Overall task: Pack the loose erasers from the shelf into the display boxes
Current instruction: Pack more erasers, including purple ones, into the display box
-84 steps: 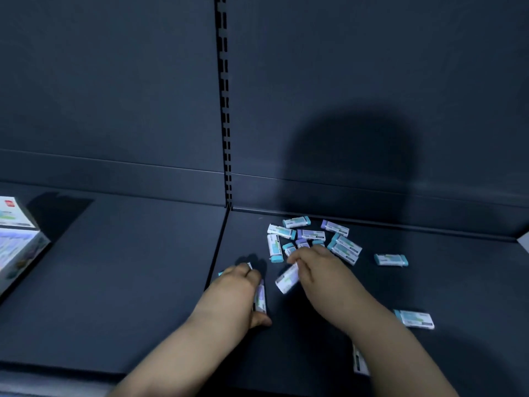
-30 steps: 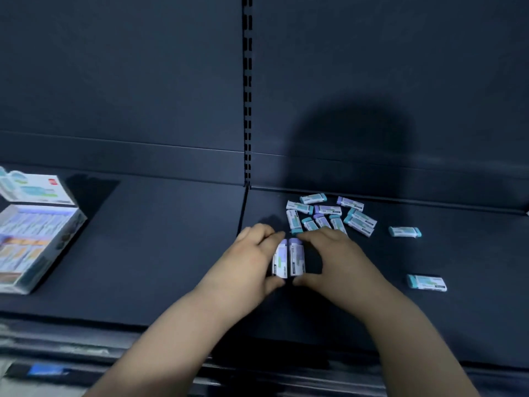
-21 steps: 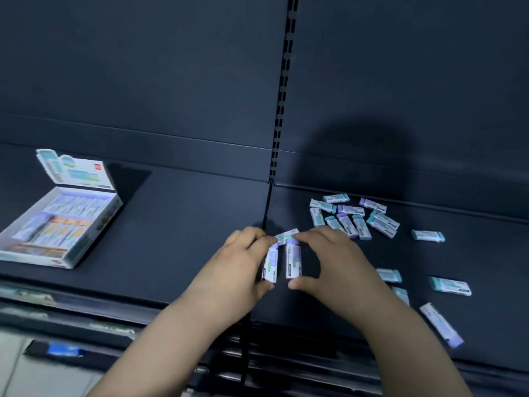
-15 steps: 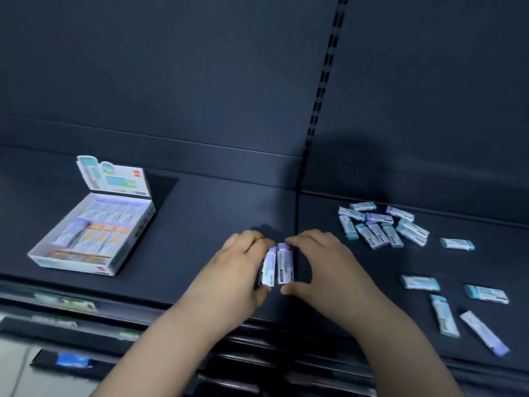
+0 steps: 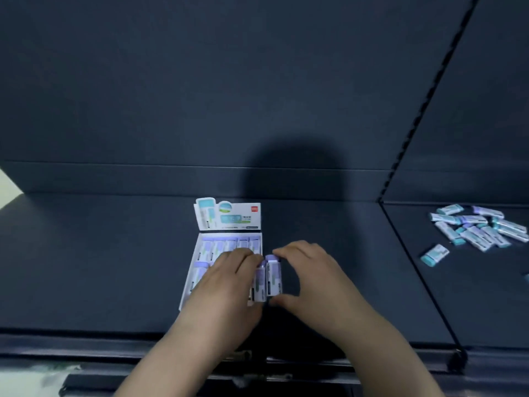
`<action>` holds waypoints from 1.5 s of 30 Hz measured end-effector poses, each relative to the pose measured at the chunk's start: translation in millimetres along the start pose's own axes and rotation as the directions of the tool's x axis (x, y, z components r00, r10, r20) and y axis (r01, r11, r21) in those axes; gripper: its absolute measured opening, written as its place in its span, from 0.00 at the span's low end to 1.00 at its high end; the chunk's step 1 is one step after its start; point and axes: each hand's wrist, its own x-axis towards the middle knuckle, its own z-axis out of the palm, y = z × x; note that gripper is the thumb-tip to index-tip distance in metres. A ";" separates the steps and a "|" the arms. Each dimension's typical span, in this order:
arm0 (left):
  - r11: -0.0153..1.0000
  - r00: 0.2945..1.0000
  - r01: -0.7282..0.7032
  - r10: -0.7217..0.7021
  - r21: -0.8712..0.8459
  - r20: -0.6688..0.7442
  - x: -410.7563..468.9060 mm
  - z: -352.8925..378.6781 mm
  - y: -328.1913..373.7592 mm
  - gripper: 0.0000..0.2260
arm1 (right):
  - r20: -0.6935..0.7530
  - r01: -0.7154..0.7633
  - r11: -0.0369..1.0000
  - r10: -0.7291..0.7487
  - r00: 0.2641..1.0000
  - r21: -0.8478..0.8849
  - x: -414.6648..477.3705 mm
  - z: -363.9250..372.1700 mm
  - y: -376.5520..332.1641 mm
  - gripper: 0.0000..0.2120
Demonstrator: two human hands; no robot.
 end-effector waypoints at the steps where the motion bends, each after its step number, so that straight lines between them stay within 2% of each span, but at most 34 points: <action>1: 1.000 1.000 0.001 -0.001 -0.001 0.001 -1.9 -3.2 -6.2 0.29 | -0.002 -0.005 1.000 0.005 1.000 0.007 2.5 4.1 -4.7 0.32; 10: 0.992 0.993 0.103 -0.107 0.071 0.057 -3.0 -11.5 -38.6 0.31 | 0.003 0.020 0.998 -0.020 1.000 0.054 27.7 20.9 -15.1 0.31; 20: 0.961 0.960 0.235 -0.253 0.147 0.121 -3.7 -20.3 -52.5 0.30 | 0.100 0.101 0.995 -0.101 0.990 0.002 48.9 27.1 -17.9 0.32; 26: 0.966 0.956 0.196 -0.226 0.169 0.185 -4.5 -21.8 -61.1 0.31 | 0.102 0.095 0.995 -0.092 0.991 -0.030 51.2 37.8 -27.2 0.30; 35: 0.995 0.962 0.022 -0.047 0.093 0.269 4.4 -28.1 -71.5 0.29 | 0.107 -0.015 0.991 0.030 0.994 -0.137 52.0 48.6 -40.9 0.30; 45: 0.995 0.945 -0.043 0.011 0.090 0.328 8.5 -24.8 -84.1 0.28 | 0.127 -0.104 0.980 0.127 0.984 -0.170 53.7 56.7 -48.2 0.34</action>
